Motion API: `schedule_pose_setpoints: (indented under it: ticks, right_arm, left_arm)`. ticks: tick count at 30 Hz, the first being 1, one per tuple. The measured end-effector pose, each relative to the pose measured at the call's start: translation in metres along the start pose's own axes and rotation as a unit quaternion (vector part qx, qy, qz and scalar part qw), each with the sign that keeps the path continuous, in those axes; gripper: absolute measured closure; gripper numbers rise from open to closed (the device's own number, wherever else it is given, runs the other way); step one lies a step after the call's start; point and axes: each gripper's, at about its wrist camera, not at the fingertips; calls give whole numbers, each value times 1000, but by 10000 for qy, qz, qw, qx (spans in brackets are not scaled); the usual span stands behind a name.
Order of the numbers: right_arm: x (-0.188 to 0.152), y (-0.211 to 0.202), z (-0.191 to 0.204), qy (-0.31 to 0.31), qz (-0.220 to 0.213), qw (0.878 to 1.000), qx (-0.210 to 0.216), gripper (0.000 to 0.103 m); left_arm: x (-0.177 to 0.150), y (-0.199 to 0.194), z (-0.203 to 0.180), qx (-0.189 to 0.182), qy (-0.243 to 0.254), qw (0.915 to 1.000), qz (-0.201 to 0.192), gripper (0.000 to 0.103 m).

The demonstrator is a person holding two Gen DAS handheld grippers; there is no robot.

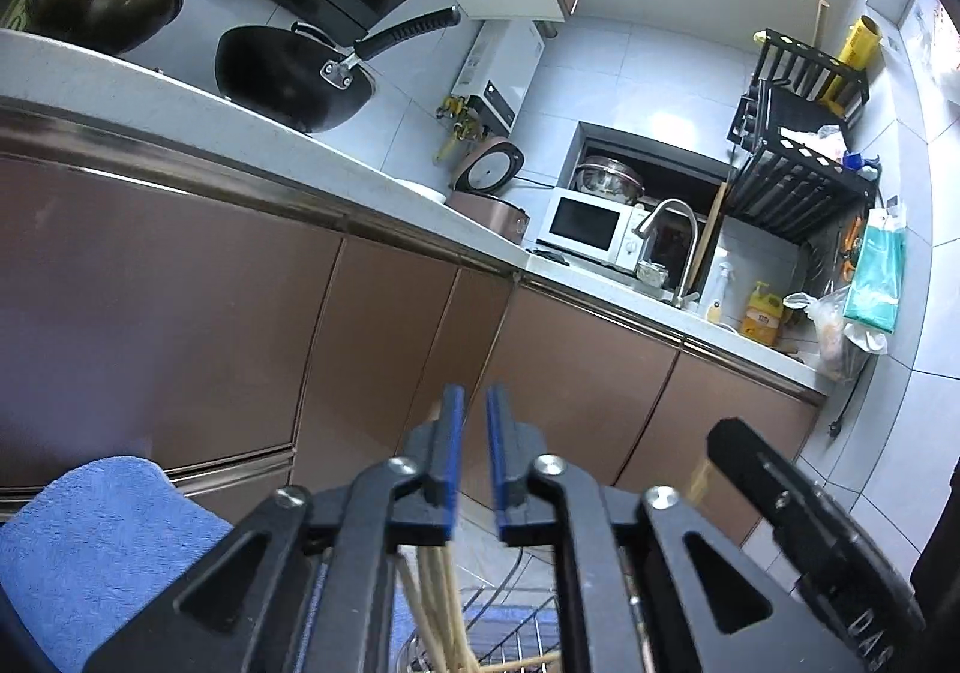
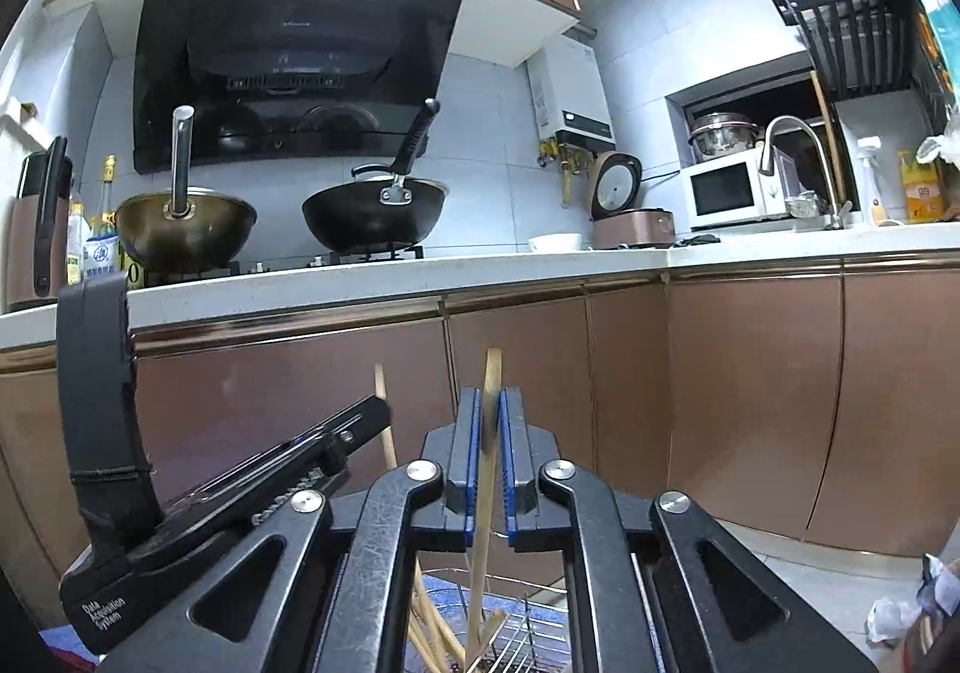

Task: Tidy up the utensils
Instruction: 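Drop the chopsticks into the holder by opening both tools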

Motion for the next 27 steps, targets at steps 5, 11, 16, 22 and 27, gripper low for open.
schedule_pose_setpoints:
  ticks: [5, 11, 16, 22, 27]
  right_arm:
    - [7, -22, -4, 160, -40, 9998, -89, 75]
    - [13, -57, 5, 178, 11, 9996, -231, 60]
    - [11, -89, 16, 157, 199, 9986, -462, 48]
    - [-1, -122, 30, 87, 497, 9965, -661, 39]
    - [-13, -148, 42, -10, 711, 9942, -804, 29]
  left_arm:
    - [9, -30, 1, 115, 80, 9999, 25, 71]
    - [12, -74, -3, 534, 368, 9973, 331, 63]
    - [3, -110, -2, 922, 497, 9923, 661, 58]
    - [-12, -159, -5, 1282, 825, 9844, 880, 54]
    - [-17, -195, -4, 1513, 953, 9794, 937, 51]
Point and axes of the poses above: each gripper's, at about its wrist camera, not at the fingertips, and y roughly the way its jaws point, z to its left, x to its top, and after that the axes turned 9 degrees about z, right-handed
